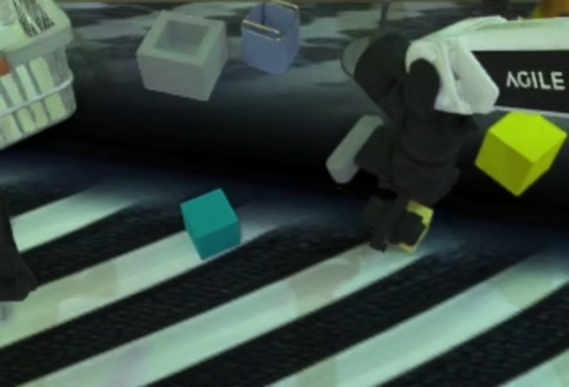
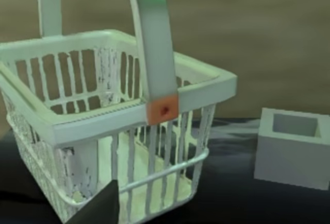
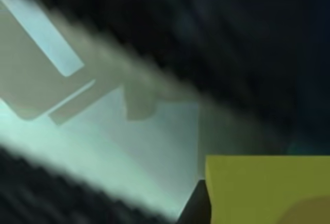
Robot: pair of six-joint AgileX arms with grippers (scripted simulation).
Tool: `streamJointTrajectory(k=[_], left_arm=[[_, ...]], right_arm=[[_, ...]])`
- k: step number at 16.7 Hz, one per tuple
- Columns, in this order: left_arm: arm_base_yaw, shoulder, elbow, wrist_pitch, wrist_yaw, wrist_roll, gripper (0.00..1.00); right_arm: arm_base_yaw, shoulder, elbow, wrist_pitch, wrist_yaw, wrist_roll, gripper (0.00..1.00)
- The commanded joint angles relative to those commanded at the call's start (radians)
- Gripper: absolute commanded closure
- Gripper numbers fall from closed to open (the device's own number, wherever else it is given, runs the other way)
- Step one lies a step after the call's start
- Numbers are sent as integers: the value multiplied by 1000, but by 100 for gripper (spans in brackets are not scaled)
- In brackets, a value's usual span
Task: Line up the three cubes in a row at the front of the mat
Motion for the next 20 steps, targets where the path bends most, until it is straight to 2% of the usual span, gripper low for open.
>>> streamJointTrajectory(k=[5, 11, 20], left_arm=[[0, 0, 0, 0, 0, 0, 0], [0, 0, 0, 0, 0, 0, 0], [0, 0, 0, 0, 0, 0, 0]], right_arm=[[3, -67, 88, -160, 0, 0, 100], [9, -79, 83, -167, -1, -13, 100], [196, -299, -150, -159, -12, -321, 100]])
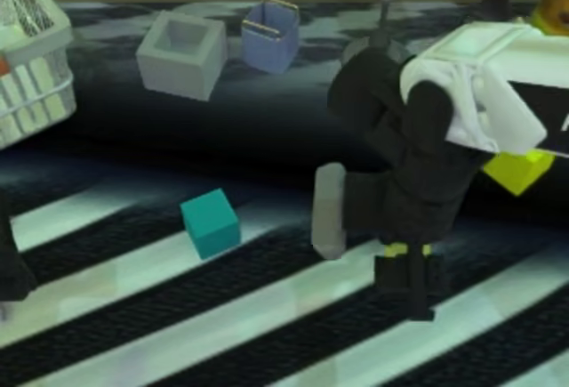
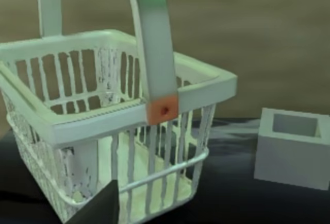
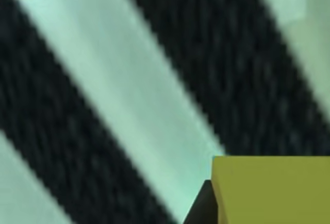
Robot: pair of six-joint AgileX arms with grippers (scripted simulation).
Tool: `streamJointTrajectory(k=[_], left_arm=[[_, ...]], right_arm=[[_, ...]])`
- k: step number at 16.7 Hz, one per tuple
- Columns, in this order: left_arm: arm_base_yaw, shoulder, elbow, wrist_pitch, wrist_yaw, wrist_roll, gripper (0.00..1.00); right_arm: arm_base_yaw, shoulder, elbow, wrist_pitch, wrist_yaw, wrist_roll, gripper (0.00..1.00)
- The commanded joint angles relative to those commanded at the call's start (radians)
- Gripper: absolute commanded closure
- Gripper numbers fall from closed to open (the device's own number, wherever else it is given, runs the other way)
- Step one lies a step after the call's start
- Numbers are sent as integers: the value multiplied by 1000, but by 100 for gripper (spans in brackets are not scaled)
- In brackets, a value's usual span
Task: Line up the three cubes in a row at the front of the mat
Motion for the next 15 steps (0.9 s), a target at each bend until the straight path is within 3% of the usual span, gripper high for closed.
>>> streamJointTrajectory(k=[9, 15], left_arm=[[0, 0, 0, 0, 0, 0, 0], [0, 0, 0, 0, 0, 0, 0]], right_arm=[[32, -31, -51, 18, -2, -55, 100], [35, 44, -178, 227, -2, -52, 100]])
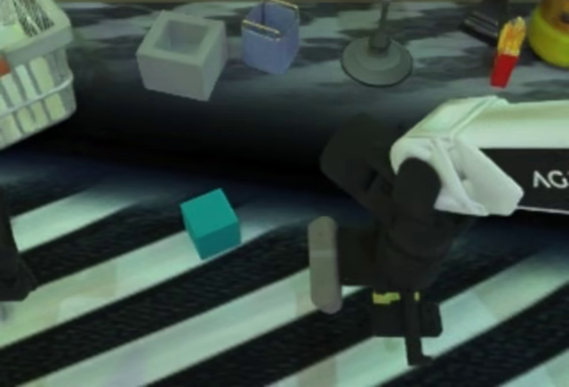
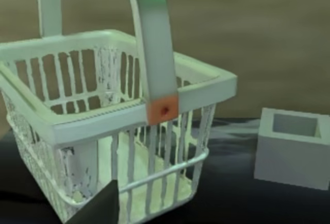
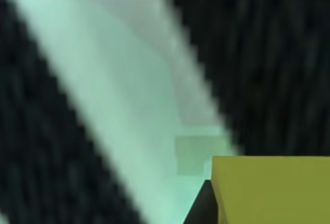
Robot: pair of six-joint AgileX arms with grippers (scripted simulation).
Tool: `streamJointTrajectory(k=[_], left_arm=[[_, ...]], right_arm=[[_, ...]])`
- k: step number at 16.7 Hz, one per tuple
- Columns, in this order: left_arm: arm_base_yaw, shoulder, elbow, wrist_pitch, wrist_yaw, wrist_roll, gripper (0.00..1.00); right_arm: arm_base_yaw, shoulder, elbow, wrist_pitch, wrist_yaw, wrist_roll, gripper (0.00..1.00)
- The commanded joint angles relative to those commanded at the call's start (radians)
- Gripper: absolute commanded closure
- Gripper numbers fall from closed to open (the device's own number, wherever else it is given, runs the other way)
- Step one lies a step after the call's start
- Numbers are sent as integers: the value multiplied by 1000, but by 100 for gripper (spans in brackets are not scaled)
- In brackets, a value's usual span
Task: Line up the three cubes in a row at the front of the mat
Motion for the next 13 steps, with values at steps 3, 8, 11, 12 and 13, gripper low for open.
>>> streamJointTrajectory(k=[3, 8, 11, 12, 13], left_arm=[[0, 0, 0, 0, 0, 0, 0], [0, 0, 0, 0, 0, 0, 0], [0, 0, 0, 0, 0, 0, 0], [0, 0, 0, 0, 0, 0, 0], [0, 0, 0, 0, 0, 0, 0]], right_arm=[[2, 19, -30, 45, 1, -1, 100], [2, 19, -30, 45, 1, -1, 85], [2, 19, -30, 45, 1, -1, 62], [2, 19, -30, 45, 1, -1, 55], [2, 19, -30, 45, 1, -1, 47]])
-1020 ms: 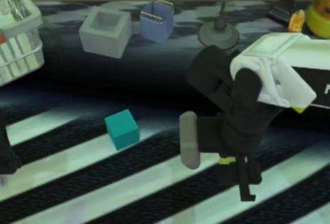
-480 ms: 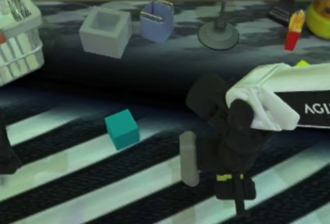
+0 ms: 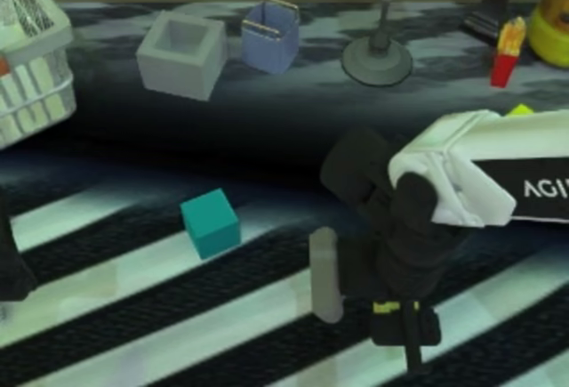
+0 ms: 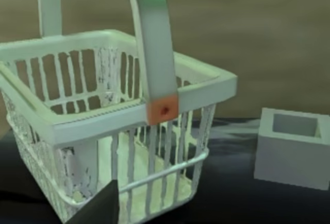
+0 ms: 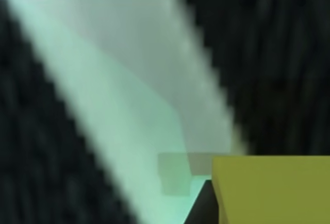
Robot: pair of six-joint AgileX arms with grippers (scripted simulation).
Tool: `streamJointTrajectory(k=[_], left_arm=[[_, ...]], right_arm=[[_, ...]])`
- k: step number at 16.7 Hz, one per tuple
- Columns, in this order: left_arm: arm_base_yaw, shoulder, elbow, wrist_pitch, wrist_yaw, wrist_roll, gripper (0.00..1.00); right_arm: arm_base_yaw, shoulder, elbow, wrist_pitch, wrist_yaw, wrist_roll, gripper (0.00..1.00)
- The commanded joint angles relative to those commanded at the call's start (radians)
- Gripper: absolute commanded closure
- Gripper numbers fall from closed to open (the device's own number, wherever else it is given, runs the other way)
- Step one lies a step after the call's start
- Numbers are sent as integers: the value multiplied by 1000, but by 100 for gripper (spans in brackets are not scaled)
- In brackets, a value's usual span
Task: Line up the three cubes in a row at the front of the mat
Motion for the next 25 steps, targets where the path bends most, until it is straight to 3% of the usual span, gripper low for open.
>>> streamJointTrajectory(k=[6, 7, 17, 25], left_arm=[[0, 0, 0, 0, 0, 0, 0], [0, 0, 0, 0, 0, 0, 0], [0, 0, 0, 0, 0, 0, 0], [0, 0, 0, 0, 0, 0, 0]], right_arm=[[0, 0, 0, 0, 0, 0, 2], [0, 0, 0, 0, 0, 0, 0], [2, -7, 14, -17, 0, -4, 0], [1, -113, 154, -267, -1, -9, 0]])
